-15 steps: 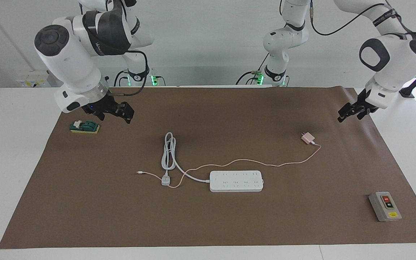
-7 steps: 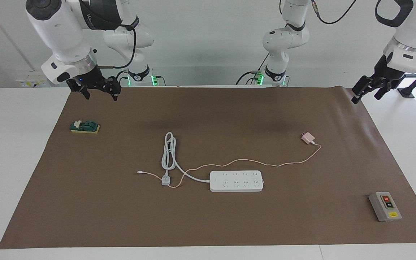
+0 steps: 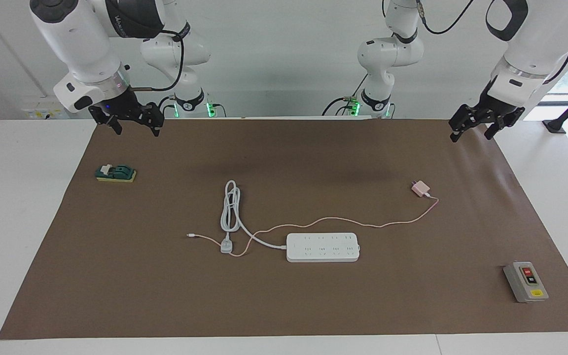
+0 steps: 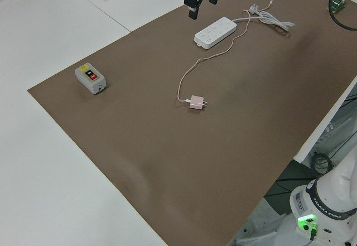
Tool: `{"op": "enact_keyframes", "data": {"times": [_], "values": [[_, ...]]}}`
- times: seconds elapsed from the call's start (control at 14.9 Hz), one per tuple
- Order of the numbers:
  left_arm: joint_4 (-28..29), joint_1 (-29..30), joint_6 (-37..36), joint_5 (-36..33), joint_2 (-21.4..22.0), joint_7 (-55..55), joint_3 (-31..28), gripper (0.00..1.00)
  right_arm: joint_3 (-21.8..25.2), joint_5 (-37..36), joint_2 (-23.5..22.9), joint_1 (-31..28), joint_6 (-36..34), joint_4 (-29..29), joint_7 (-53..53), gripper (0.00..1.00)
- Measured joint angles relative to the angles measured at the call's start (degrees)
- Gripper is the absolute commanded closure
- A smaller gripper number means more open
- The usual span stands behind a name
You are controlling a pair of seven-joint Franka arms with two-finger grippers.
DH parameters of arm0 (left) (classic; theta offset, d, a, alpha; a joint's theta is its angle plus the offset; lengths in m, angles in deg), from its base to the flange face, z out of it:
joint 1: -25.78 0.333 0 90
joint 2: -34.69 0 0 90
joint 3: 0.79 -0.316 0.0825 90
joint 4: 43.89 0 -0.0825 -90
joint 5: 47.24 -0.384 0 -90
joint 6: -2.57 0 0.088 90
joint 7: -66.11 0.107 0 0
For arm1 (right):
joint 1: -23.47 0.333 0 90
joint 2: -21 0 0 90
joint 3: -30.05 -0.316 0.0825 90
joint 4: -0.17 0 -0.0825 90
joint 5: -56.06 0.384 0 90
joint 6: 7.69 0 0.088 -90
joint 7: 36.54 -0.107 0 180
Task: Unplug charger and place it aside
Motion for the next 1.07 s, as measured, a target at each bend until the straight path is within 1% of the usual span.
{"op": "enact_keyframes", "data": {"times": [0.13,0.4,1.07], "values": [[0.59,-1.17,-0.54,-0.04,0.05,0.0,-0.05,0.0,1.38,0.08,0.0,-0.01,0.08,0.01,0.34,0.0],[2.0,-2.98,-0.65,-2.08,0.28,0.0,-0.13,0.0,1.65,0.08,0.0,0.0,1.06,0.0,0.35,0.0],[2.41,-3.39,-0.61,-2.24,1.74,-0.12,-0.34,0.0,1.64,0.08,0.0,0.01,1.85,0.01,0.35,0.0]]}}
